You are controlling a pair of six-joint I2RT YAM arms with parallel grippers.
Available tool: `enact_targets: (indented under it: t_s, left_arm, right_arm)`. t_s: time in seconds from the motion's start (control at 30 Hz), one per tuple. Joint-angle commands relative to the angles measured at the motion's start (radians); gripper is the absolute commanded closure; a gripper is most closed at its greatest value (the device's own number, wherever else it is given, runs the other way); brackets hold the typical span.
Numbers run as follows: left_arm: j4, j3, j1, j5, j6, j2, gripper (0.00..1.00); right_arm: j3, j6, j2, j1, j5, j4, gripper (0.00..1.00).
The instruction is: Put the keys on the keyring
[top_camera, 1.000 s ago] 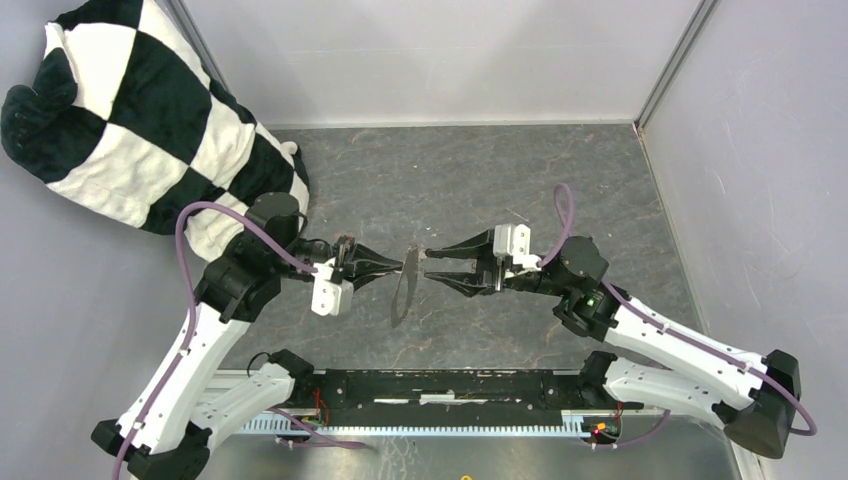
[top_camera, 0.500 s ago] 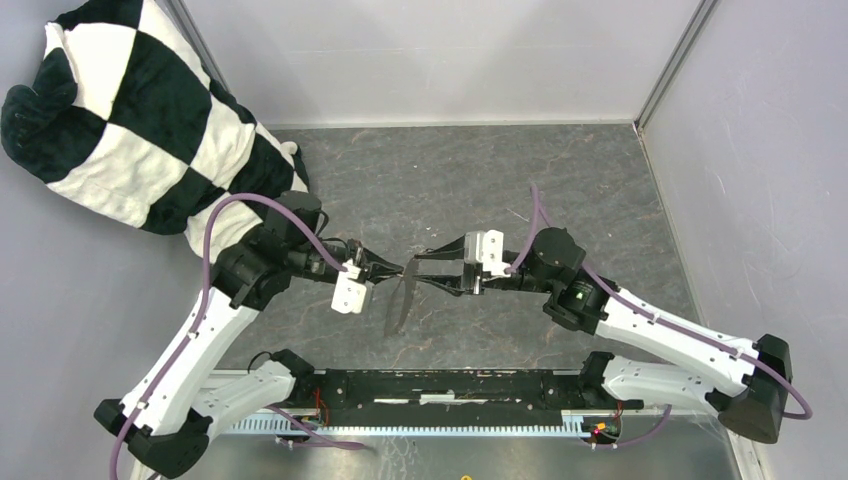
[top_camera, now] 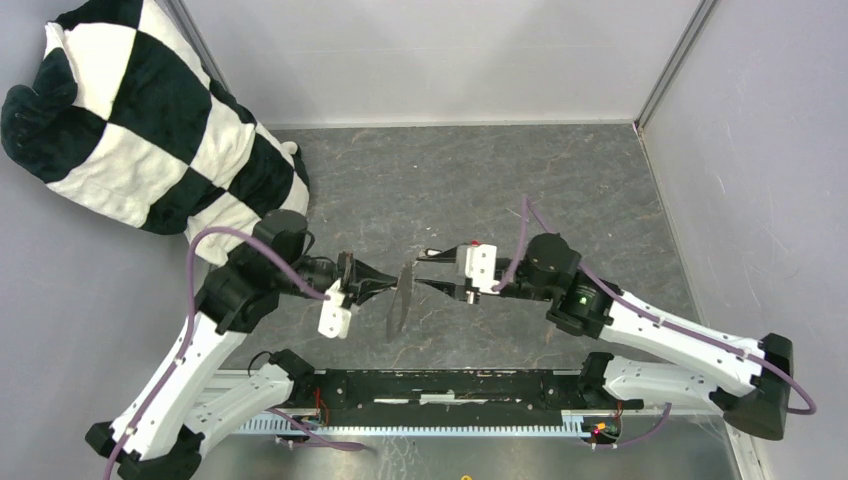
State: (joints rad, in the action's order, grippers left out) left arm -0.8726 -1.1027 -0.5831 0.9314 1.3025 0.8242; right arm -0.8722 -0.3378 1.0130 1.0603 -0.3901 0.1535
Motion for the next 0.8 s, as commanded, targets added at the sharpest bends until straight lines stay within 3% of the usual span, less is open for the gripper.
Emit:
enact_targets:
  t_s: [0.0,0.3,0.77]
  left_arm:
    - [0.142,0.039,-0.004,0.122,-0.024,-0.064,0.98]
    - [0.141,0.011,-0.005,0.152,-0.004,-0.033,0.98]
    - [0.141,-0.016,-0.004,0.19,-0.066,-0.01,0.98]
  right_arm:
    - [0.078,-0.012,-0.117,0.003,0.037,0.105,0.58]
    - [0.153,0.027,-0.142,0.004,-0.039,0.225,0.6]
    - [0.124,0.024,-0.079,0.034,-0.098,0.289,0.65]
